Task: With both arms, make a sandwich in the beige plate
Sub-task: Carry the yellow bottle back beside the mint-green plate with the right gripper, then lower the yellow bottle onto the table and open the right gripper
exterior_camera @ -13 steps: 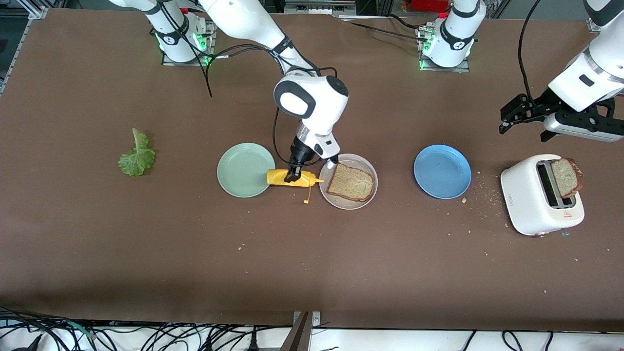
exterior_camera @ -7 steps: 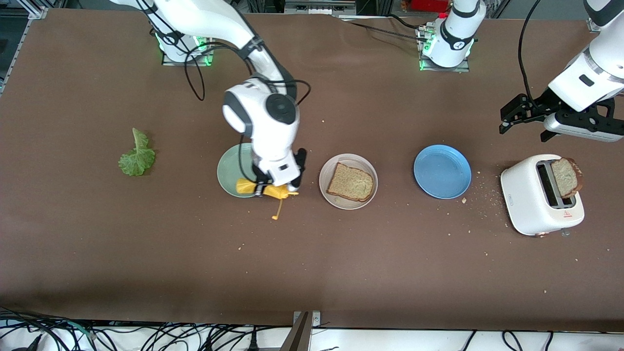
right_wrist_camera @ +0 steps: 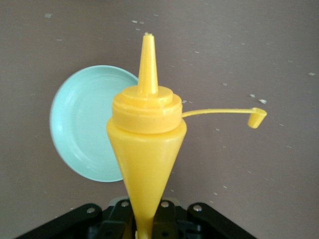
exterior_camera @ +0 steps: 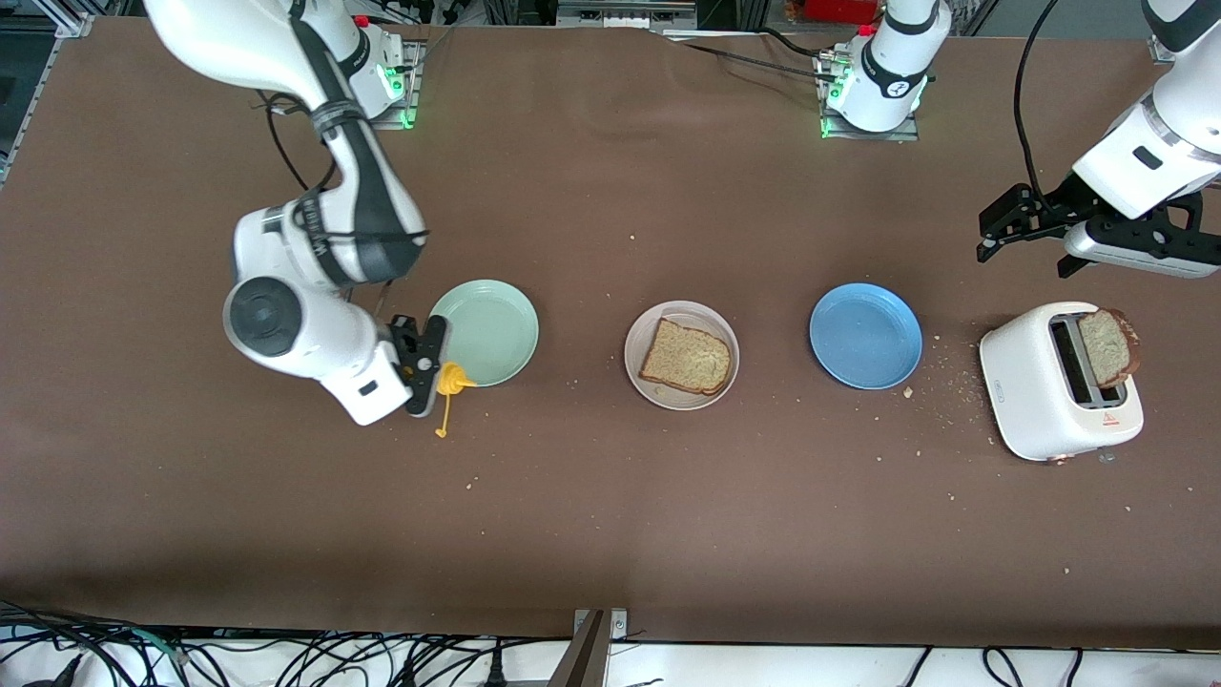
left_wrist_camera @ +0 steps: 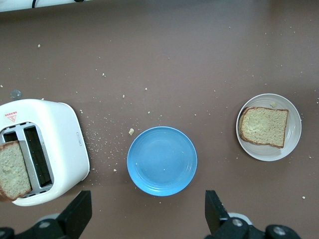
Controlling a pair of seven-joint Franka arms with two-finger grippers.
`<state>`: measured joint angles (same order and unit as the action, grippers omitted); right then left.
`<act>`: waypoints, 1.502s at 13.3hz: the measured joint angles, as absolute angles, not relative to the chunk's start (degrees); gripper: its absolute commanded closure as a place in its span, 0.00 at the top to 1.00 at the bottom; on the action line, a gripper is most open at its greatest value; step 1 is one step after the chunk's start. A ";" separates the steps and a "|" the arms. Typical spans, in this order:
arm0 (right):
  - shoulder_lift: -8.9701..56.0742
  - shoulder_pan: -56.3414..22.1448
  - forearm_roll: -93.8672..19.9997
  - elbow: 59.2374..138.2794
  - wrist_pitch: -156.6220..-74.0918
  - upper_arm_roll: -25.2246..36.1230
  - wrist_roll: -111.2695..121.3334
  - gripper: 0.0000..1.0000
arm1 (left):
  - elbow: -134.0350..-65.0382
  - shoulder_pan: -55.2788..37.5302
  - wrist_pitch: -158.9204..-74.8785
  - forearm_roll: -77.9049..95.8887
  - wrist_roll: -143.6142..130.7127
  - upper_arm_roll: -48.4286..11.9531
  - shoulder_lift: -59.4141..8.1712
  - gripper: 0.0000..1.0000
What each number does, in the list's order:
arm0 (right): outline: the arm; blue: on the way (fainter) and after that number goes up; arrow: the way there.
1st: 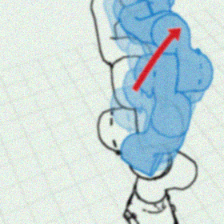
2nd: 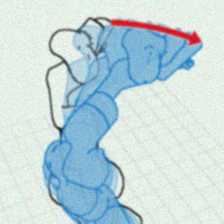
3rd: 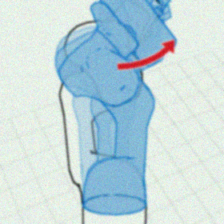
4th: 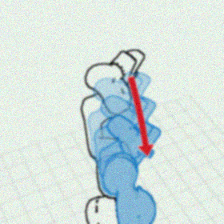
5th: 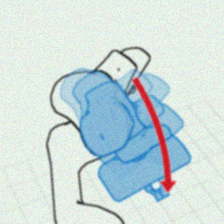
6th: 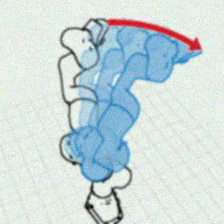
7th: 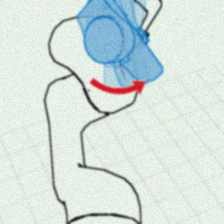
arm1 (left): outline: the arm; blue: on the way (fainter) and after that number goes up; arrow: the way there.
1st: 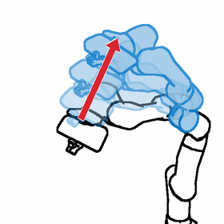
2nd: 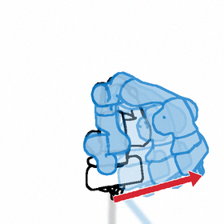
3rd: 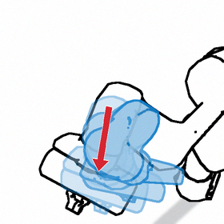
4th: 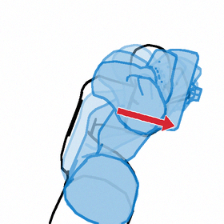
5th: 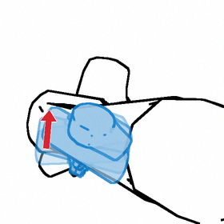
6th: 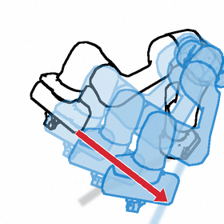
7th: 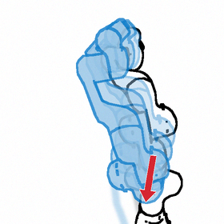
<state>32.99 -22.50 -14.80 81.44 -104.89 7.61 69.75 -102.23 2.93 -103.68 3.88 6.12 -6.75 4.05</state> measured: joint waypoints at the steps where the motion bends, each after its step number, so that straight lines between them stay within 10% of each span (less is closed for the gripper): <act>1: 32.32 -20.64 -18.94 82.57 -102.85 7.66 73.77 0.00 | -102.23 2.93 -103.68 3.88 6.12 -6.75 4.05 1.00; 12: 30.53 -1.30 -45.34 104.01 -89.41 7.92 120.65 0.00 | -102.23 2.94 -103.66 3.88 6.12 -6.75 4.05 1.00; 20: 40.42 4.97 -52.21 105.64 -81.72 7.84 142.53 0.00 | -102.23 2.94 -103.65 3.88 6.12 -6.75 4.05 1.00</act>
<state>40.42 4.97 -52.21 105.64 -81.72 7.84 142.53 -102.23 2.94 -103.65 3.88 6.12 -6.75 4.05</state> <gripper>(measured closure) 0.916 0.000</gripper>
